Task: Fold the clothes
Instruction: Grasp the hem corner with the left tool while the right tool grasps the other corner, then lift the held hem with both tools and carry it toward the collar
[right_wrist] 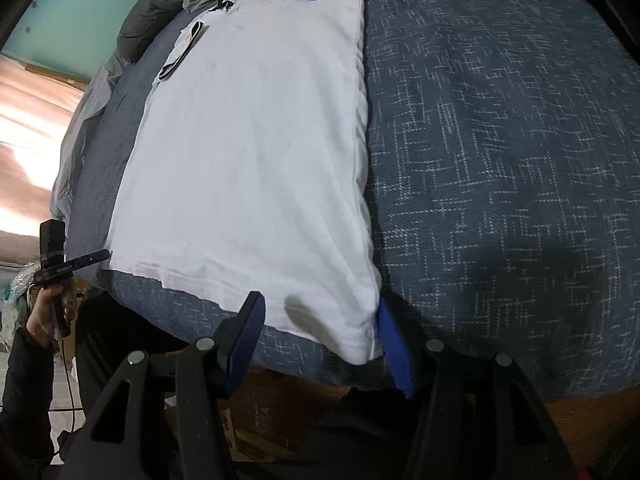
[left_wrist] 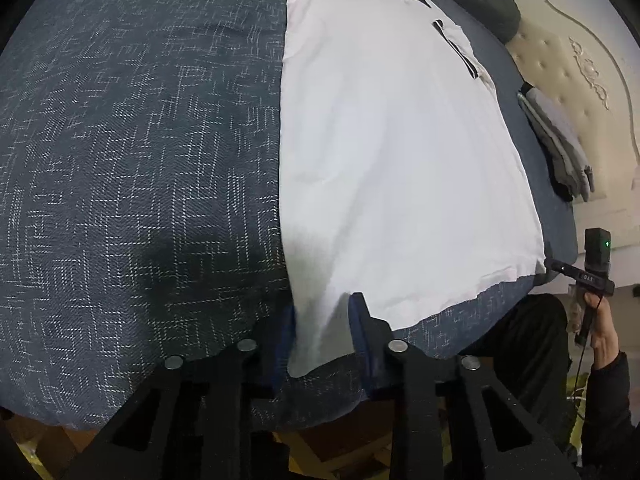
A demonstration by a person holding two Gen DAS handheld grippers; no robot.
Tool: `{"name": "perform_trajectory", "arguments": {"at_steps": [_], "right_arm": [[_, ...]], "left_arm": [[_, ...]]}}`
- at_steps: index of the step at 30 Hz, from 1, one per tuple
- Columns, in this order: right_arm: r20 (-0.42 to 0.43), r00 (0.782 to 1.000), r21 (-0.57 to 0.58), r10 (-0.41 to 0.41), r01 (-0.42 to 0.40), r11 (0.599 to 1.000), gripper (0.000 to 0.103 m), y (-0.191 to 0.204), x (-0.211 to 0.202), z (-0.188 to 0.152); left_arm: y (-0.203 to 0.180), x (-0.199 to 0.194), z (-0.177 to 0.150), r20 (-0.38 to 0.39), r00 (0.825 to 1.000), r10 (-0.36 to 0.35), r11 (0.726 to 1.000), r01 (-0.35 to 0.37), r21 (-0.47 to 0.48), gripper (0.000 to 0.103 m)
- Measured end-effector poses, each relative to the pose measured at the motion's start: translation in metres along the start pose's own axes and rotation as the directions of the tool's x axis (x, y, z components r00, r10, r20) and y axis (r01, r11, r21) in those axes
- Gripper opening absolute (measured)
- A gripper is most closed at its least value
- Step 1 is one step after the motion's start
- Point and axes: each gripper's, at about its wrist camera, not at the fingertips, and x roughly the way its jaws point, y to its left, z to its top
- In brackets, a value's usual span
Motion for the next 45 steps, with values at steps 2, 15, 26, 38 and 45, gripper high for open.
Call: {"name": "perform_trajectory", "arguments": {"at_steps": [2,15,26,38,45], "right_arm": [[-0.002,1.0,0.001,0.014,-0.014,1.0,0.051,0.0,0.001,0.0],[0.049,0.997,-0.026,0.059,-0.058,0.998,0.006,-0.003,-0.015,-0.004],[0.132,0.982,-0.092,0.135,-0.123,0.988,0.004,0.016,-0.058,-0.007],[0.19,0.961,-0.166,0.202,-0.171,0.971,0.004,0.036,-0.099,-0.023],[0.193,0.951,-0.199,0.24,-0.201,0.959,0.004,0.044,-0.119,-0.031]], "left_arm": [[-0.004,0.001,0.0,0.0,1.0,0.001,1.0,-0.001,0.009,0.017],[-0.024,-0.014,0.007,0.047,0.999,-0.002,0.998,-0.001,0.067,0.002],[-0.038,-0.045,0.012,0.077,0.997,-0.016,0.991,0.006,0.13,0.002],[-0.056,-0.084,-0.003,0.134,0.989,-0.068,0.984,0.045,0.172,0.002],[-0.056,-0.101,-0.015,0.147,0.985,-0.087,0.981,0.06,0.183,0.002]]}}
